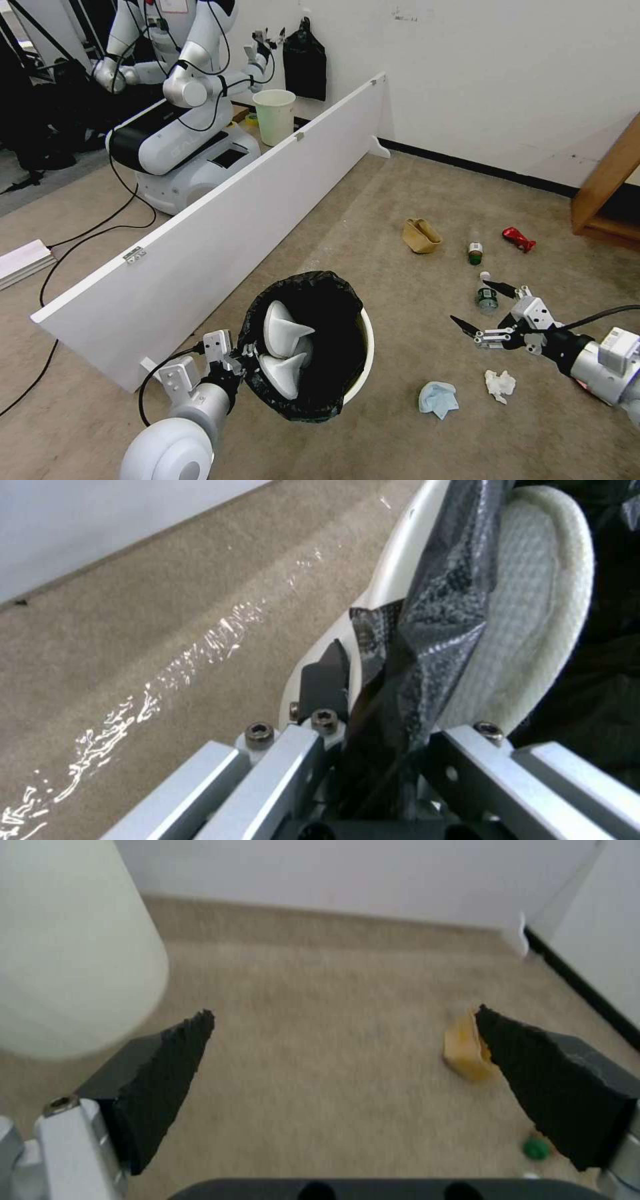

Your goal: Pick up the trash bin, then pick up the garbage from the floor and place it into the trash bin.

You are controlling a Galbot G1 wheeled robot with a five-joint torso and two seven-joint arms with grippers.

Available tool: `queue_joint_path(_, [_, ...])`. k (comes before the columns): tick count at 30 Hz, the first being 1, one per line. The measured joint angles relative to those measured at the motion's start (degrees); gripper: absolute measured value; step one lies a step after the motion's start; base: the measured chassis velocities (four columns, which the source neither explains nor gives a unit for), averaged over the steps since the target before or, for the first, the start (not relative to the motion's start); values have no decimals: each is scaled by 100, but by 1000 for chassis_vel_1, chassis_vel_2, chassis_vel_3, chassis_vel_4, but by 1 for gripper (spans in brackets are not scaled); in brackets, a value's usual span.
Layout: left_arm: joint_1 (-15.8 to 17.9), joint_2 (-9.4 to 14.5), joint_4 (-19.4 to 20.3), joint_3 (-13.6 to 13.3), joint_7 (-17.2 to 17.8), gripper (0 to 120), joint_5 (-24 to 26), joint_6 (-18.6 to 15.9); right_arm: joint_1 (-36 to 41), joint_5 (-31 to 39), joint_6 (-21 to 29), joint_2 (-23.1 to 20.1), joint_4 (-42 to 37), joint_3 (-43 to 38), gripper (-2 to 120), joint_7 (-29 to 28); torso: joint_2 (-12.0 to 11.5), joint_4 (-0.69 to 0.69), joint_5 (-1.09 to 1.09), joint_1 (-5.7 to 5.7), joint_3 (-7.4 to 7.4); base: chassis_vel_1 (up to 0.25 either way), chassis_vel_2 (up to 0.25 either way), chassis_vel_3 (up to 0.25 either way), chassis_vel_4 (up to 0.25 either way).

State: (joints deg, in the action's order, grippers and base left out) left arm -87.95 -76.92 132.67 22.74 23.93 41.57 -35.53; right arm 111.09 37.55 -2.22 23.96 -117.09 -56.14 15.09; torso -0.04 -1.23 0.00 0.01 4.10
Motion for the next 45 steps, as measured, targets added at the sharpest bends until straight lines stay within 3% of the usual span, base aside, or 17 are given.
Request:
queue_joint_path(5, [37,-27,-101,-8,22,2,2,2,-5,5,36,-269,279,131,100,22,0,1,0,0,0,0,0,0,0])
queue_joint_path(17, [123,-198,-300,40,88,2,3,91,-163,53,687,-1027,916,631,100,3,1,1,0,0,0,0,0,0,0])
queue_joint_path(23, [130,-367,-401,-2,58,2,-68,108,-262,95,746,-1260,1081,1003,100,-32,0,1,0,0,0,0,0,0,0])
queue_joint_path(45, [201,-562,-463,45,-45,2,-186,198,66,420,781,-2130,1405,1346,100,-132,1,2,-1,0,-1,0,0,0,0])
